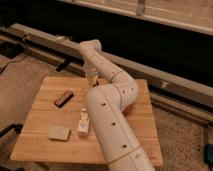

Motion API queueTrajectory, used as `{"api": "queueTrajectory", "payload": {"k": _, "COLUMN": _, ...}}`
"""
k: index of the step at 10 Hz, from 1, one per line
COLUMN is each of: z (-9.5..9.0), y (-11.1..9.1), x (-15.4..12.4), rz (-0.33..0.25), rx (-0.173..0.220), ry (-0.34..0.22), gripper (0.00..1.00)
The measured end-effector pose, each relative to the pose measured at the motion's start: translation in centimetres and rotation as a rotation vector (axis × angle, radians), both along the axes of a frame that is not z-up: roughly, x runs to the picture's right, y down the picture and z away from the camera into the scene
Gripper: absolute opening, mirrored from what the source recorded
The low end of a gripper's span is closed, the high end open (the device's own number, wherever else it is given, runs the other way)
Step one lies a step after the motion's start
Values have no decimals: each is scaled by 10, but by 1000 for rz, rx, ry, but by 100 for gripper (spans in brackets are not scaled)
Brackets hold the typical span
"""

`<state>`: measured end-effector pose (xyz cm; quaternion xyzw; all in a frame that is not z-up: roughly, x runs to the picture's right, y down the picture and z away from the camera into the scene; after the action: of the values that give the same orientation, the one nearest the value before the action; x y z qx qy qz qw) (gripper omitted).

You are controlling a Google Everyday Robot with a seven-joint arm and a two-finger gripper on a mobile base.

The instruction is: Place the pepper on the white sponge

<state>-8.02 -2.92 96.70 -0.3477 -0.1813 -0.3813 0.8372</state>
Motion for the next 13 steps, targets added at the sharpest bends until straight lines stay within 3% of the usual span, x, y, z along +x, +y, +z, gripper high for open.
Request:
{"api": "queueTrajectory", "payload": {"k": 7, "z": 24, "y": 12, "x": 67, "rz": 24, "rx": 35, "ry": -29, "gripper": 80}}
{"api": "queueTrajectory", "payload": {"k": 13, "z": 35, "y": 16, "x": 56, "rz": 3, "rx": 57, "ry": -65, "gripper": 80}}
